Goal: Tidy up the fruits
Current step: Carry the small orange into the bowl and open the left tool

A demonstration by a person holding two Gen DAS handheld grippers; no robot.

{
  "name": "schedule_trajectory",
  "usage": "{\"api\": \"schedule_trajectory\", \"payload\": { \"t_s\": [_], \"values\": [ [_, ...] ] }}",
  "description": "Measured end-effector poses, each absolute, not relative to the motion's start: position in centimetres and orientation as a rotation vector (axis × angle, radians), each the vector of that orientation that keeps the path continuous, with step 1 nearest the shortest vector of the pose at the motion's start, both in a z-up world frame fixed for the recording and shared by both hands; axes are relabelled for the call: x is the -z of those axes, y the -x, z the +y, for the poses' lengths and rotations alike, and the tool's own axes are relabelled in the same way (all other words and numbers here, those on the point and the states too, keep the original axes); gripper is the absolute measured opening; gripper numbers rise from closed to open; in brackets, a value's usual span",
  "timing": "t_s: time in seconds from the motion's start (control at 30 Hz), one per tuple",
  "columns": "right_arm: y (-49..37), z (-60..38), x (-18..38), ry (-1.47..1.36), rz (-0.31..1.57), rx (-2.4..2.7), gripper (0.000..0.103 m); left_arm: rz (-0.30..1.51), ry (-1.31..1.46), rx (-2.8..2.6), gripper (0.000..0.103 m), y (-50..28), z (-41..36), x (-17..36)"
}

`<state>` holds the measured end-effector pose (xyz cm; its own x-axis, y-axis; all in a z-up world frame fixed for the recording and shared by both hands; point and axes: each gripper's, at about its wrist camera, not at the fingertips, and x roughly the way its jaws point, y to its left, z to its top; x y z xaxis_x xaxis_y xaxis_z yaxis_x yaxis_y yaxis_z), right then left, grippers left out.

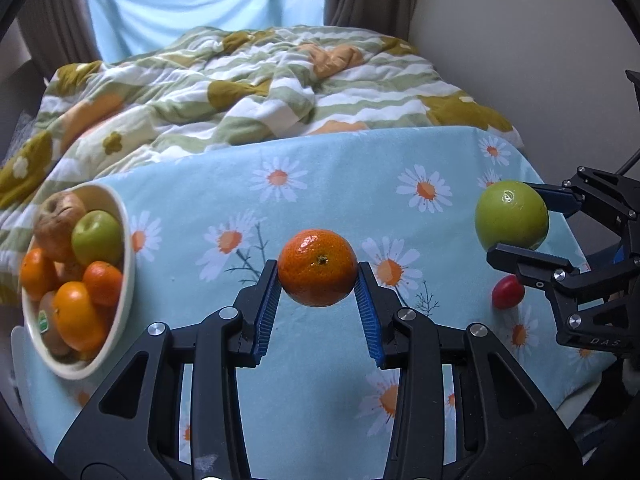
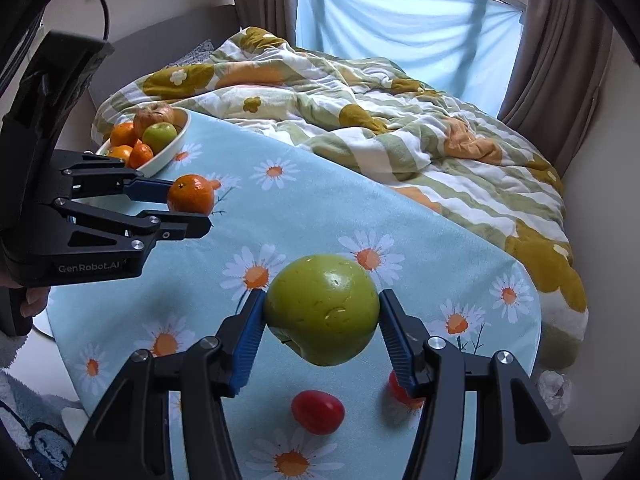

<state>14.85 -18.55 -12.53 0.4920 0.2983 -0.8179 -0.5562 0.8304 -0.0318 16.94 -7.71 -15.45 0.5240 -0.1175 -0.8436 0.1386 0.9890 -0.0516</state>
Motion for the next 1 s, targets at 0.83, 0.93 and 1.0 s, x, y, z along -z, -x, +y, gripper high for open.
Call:
{"api": "schedule_trajectory", "payload": {
  "t_s": [0.83,0.93,1.0],
  "values": [
    [-13.8,-2.3,6.1,0.225,0.858,-0.626,0.052,0.915,0.081,-0.013,0.044,-11.2,10.2,8.6],
    [-13.8,-0.3,6.1,0.221,0.86,-0.624,0.052,0.923,0.091,-0.015,0.044,-11.3,12.7,9.0],
    [-13.8,1.0,6.2,0.216,0.863,-0.618,0.052,0.929,0.092,-0.014,0.044,-11.4,14.2,9.4]
  ]
}}
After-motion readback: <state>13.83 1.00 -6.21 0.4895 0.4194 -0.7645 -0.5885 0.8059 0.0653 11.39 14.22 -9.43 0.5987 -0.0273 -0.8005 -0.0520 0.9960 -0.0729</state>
